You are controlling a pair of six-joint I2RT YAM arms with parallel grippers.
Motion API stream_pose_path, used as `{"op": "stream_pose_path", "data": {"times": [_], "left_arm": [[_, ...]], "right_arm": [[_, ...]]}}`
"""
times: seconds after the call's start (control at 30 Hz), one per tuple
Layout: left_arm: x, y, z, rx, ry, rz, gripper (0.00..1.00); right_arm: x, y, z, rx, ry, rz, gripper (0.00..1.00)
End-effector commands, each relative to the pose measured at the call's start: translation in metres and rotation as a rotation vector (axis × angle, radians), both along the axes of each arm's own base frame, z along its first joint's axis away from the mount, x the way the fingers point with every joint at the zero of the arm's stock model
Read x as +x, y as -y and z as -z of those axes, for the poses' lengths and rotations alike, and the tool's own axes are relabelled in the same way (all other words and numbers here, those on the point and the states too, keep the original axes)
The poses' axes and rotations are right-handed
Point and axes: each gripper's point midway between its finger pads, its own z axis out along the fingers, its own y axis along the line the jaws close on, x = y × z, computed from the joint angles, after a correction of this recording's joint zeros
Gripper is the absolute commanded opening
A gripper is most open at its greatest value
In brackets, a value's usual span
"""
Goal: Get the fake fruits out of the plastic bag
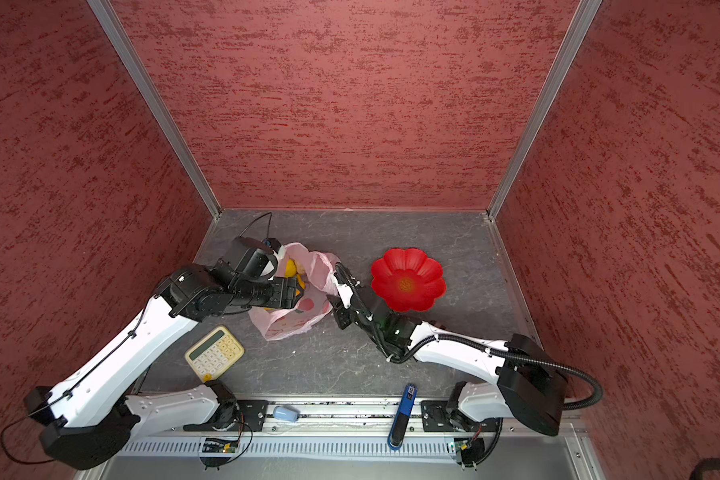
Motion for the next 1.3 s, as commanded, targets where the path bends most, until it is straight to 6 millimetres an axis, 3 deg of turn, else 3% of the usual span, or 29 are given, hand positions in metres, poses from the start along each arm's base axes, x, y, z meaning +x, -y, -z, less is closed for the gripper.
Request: {"op": "stream_pose_path", "data": {"times": [0.0,0.37,0.73,0.87,0.97,1.13,1.27], "left_arm": [[-0.007,0.008,0.005,0.051,-0.017,0.108,0.83],[-0.010,0.001,0.031,0.209,-0.013,0.140,0.89],[0.003,-0.003,0.059,0.357,0.006,0.115,0.83],[0.014,-0.002,0.061,0.374,0.051,0.085,0.72],[0.021,-0.007,0.056,0.377,0.102,0.036,0.58],[0.027,-0.020,0.041,0.326,0.210,-0.070,0.25],[0.022,-0.040,0.030,0.281,0.282,-0.170,0.13]], "right_arm": [[0.005,-0.005,-0.020,0.054,0.031,0.021,0.32],[0.006,-0.005,-0.016,0.047,0.027,0.026,0.32],[0.007,-0.007,-0.017,0.047,0.028,0.024,0.32],[0.007,-0.008,-0.016,0.048,0.026,0.023,0.32],[0.008,-0.007,-0.017,0.049,0.028,0.029,0.32],[0.008,-0.007,-0.018,0.055,0.028,0.033,0.31],[0.010,-0.006,-0.015,0.057,0.021,0.046,0.30]]}}
